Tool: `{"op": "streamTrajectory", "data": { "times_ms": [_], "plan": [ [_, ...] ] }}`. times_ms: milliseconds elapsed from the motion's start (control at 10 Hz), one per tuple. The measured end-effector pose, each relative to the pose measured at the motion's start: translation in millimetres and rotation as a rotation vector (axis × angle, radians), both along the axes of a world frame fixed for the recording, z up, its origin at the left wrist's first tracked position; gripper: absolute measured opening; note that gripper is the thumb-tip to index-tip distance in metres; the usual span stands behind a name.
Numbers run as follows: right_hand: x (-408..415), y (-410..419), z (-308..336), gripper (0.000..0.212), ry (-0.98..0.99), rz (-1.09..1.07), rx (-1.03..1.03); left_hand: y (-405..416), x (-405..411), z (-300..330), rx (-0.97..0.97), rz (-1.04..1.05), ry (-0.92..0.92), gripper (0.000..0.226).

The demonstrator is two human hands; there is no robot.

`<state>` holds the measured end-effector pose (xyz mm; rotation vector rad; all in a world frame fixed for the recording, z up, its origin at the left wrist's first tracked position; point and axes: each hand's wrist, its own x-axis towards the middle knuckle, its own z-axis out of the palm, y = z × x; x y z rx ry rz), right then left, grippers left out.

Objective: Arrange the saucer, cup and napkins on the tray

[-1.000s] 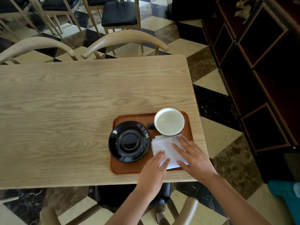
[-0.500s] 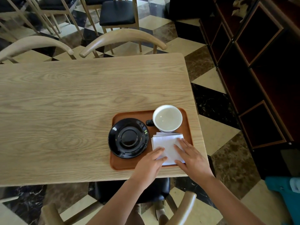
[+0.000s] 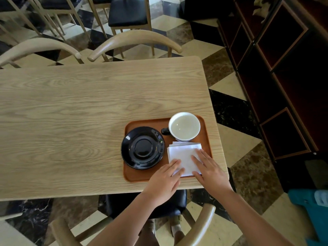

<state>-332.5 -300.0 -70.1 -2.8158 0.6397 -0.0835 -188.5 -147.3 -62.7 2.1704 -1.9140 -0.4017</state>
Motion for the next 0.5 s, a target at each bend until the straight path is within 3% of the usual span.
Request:
{"op": "streamTrajectory", "data": {
  "times_ms": [100, 200, 300, 500],
  "plan": [
    [8, 2, 14, 0.055, 0.071, -0.022, -0.055, -6, 1, 16, 0.15, -0.029, -0.011, 0.054],
    [19, -1, 43, 0.048, 0.095, -0.053, -0.073, -15, 9, 42, 0.173, -0.01, -0.051, 0.049],
    [37, -7, 96, 0.039, 0.07, -0.071, 0.059, -28, 26, 85, 0.105, 0.066, -0.06, 0.045],
    [87, -20, 187, 0.036, 0.361, -0.036, 0.227, -46, 78, 170, 0.357, 0.222, -0.03, 0.034]
  ]
}}
